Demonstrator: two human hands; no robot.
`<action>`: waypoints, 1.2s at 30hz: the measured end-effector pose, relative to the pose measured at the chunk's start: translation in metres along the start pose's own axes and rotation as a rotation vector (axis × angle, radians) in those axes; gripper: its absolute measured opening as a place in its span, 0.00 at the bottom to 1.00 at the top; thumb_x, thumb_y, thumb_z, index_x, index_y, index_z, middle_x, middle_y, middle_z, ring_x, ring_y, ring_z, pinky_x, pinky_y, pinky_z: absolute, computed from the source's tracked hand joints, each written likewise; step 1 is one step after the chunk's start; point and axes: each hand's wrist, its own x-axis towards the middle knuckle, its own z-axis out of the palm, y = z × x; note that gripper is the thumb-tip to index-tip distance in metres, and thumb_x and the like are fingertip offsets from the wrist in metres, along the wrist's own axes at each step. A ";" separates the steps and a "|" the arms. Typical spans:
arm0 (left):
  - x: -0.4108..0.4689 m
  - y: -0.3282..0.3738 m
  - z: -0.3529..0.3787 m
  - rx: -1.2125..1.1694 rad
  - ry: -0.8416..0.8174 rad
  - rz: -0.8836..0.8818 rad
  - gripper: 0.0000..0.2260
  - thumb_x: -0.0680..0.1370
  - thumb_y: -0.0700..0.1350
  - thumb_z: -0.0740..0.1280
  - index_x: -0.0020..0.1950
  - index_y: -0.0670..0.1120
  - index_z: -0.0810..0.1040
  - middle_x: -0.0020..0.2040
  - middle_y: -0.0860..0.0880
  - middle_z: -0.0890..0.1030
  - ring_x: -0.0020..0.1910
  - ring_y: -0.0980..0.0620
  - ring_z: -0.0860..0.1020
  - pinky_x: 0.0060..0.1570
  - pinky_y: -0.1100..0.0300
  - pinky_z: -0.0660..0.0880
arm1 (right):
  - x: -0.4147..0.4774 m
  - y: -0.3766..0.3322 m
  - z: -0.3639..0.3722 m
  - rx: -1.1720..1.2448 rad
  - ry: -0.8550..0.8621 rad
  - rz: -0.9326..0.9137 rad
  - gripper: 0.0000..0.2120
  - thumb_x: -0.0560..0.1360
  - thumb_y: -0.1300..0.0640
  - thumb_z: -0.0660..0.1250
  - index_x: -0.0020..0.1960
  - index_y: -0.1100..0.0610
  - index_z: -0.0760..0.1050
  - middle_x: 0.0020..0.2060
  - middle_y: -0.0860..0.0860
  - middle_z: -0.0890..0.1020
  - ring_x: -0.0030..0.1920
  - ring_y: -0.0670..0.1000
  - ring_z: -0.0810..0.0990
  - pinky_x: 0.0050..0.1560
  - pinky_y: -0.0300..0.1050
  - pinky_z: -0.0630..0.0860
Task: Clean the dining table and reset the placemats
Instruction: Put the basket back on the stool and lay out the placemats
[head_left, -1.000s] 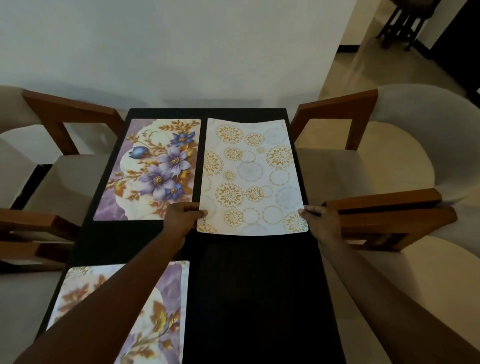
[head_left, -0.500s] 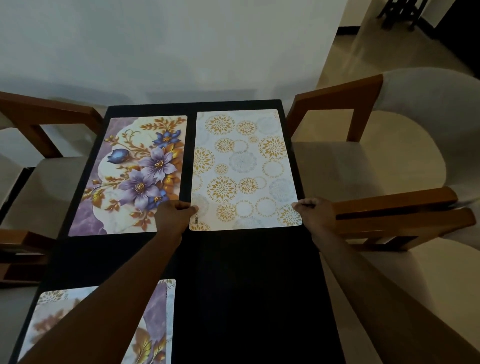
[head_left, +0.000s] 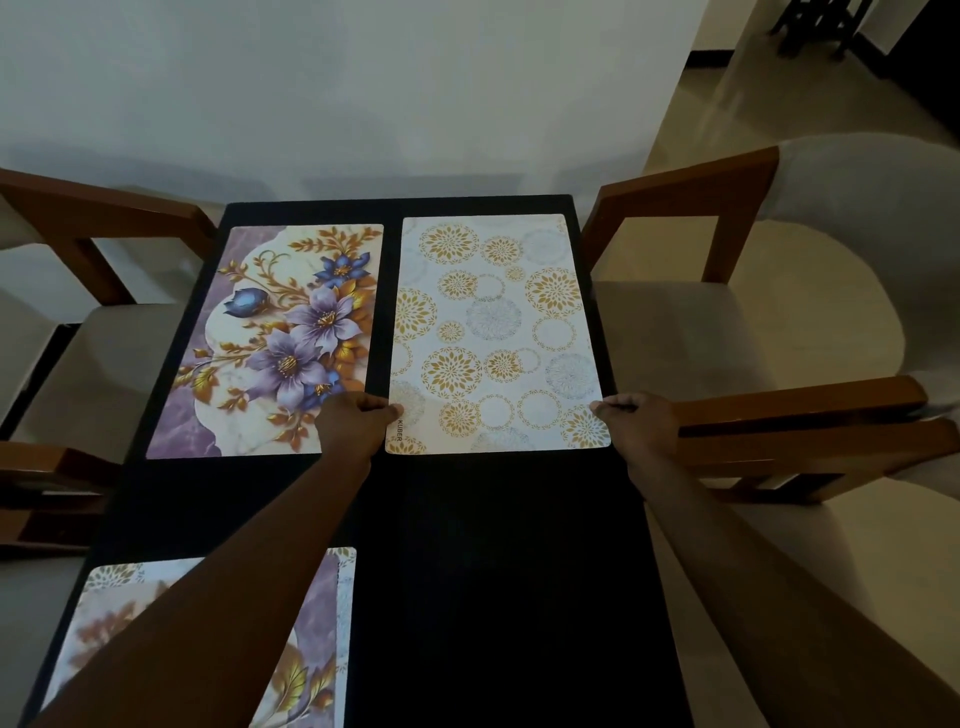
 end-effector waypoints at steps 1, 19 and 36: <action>0.000 0.000 0.000 0.006 0.008 0.004 0.07 0.74 0.42 0.81 0.44 0.47 0.84 0.45 0.44 0.88 0.43 0.45 0.88 0.48 0.42 0.87 | 0.000 0.000 0.000 -0.003 -0.001 -0.004 0.07 0.75 0.57 0.79 0.50 0.58 0.83 0.39 0.45 0.81 0.41 0.44 0.79 0.48 0.44 0.76; -0.017 0.009 0.007 0.143 0.091 0.121 0.08 0.74 0.42 0.80 0.48 0.41 0.84 0.47 0.44 0.85 0.45 0.47 0.84 0.49 0.52 0.82 | -0.002 -0.003 0.003 -0.190 0.044 -0.015 0.13 0.76 0.53 0.78 0.52 0.60 0.80 0.47 0.52 0.81 0.48 0.54 0.79 0.48 0.45 0.72; -0.283 -0.187 -0.220 0.130 0.171 0.111 0.08 0.76 0.42 0.78 0.54 0.46 0.86 0.45 0.49 0.87 0.46 0.47 0.86 0.46 0.57 0.77 | -0.432 0.118 0.018 -0.010 -0.325 0.131 0.11 0.78 0.59 0.74 0.56 0.47 0.81 0.51 0.44 0.84 0.52 0.42 0.84 0.60 0.45 0.81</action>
